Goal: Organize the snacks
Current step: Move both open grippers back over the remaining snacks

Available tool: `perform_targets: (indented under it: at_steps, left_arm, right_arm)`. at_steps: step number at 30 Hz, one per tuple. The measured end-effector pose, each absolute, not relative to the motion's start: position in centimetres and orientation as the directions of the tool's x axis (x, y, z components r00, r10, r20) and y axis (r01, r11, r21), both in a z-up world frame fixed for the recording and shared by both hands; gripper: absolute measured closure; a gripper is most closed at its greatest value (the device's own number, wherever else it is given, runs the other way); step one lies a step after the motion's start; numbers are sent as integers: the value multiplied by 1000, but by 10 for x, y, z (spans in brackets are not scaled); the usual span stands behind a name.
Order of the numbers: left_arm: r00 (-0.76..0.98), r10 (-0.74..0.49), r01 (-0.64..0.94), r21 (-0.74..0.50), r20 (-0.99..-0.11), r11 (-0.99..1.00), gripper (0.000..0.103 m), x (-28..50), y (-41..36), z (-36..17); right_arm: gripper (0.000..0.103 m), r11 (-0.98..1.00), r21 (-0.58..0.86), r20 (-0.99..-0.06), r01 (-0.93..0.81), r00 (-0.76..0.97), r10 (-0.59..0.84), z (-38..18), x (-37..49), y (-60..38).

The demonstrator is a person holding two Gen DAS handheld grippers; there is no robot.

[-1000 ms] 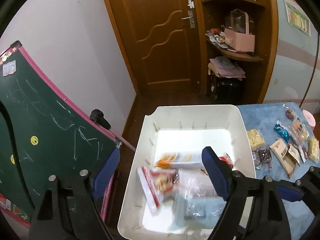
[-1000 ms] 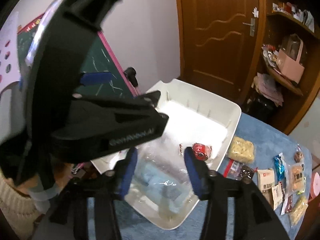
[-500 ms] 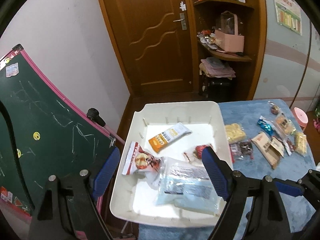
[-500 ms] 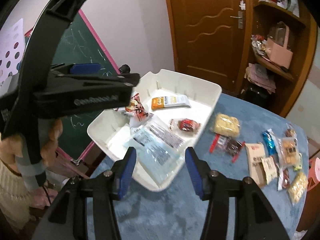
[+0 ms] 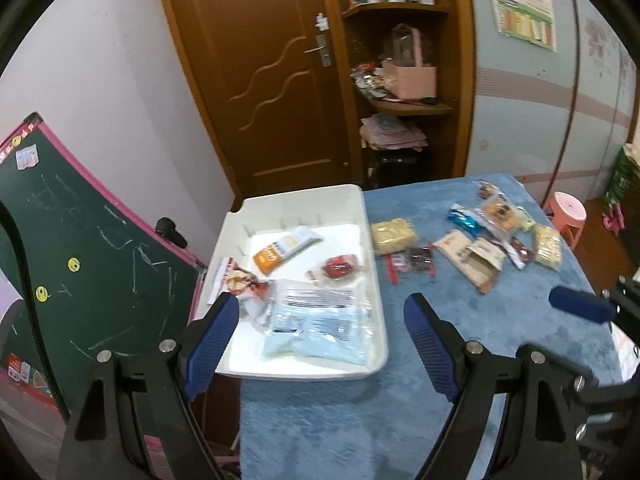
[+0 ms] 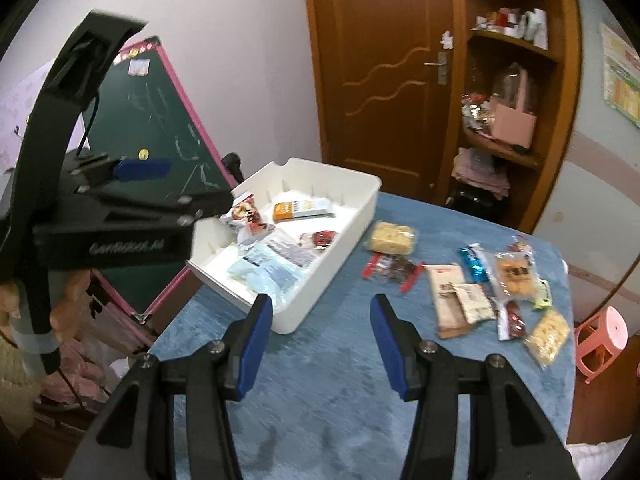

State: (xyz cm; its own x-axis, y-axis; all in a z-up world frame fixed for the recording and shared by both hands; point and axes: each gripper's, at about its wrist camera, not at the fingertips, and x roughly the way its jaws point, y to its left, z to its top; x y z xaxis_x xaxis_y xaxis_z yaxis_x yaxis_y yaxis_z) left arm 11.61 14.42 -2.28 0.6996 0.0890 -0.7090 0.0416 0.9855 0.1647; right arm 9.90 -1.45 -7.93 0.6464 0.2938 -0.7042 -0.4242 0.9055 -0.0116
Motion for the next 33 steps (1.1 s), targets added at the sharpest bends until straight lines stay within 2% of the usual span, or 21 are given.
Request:
perform_targets:
  at_steps: [10,20,24,26,33]
  left_arm:
    - [702,38,182,230,-711,956,19,108,53,-11]
    - [685,-34,327,266,-728,907,19,148,-34,-3]
    - [679,-49,384,297,-733,875,19,174,-62,-3]
    - [678,-60,413,311,-733,856,19,186,-74,-2]
    - [606,-78,528,327,-791,784,19,230,-112,-29]
  right_arm:
    - [51,961,17,-669,-275,711,216,-61,82,-111]
    - [51,999,13,-638,-35,769,35,-28,106,-220]
    - [48,999,24,-654,22,757,0,-22,127,-245]
    - [41,998,38,-667,40,745,-4,-23,139,-256]
    - [40,994,57,-730,92,683,-22,-50,187,-276]
